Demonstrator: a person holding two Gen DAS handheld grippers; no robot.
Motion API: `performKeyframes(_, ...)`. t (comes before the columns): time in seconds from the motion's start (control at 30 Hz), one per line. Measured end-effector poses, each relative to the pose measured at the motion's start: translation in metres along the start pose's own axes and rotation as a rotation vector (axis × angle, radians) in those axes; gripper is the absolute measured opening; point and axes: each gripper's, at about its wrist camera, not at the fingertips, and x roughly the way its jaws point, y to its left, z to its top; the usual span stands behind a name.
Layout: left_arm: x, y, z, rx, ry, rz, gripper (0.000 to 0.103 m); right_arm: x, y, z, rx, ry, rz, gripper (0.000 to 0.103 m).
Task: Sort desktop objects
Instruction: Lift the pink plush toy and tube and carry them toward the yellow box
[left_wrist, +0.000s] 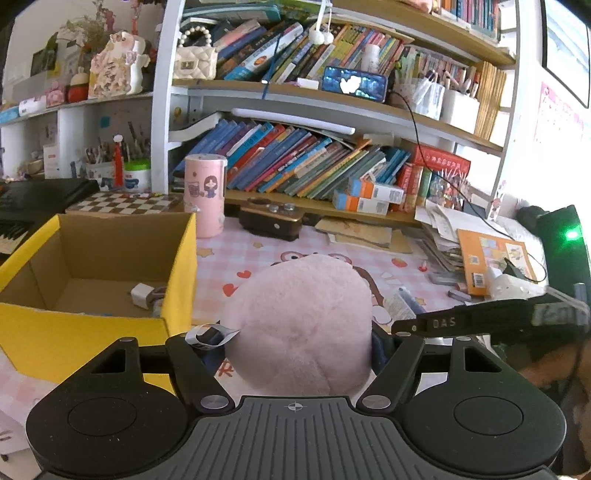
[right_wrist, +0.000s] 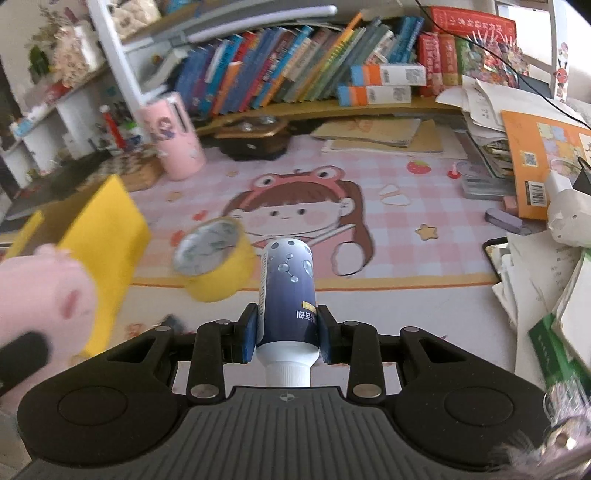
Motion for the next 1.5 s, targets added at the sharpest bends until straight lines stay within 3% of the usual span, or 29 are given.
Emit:
performKeyframes(0.83,-0.077,0.077,-0.041,-0.083,0.029,0.009,0.072,-0.056,0.121,-0.081,-0.104,0.027,0.035,0.03)
performKeyframes(1.5,-0.129,0.133,-0.07,-0.099,0.054,0.034,0.072,-0.067,0.193,-0.135,-0.129,0.064,0.072,0.03)
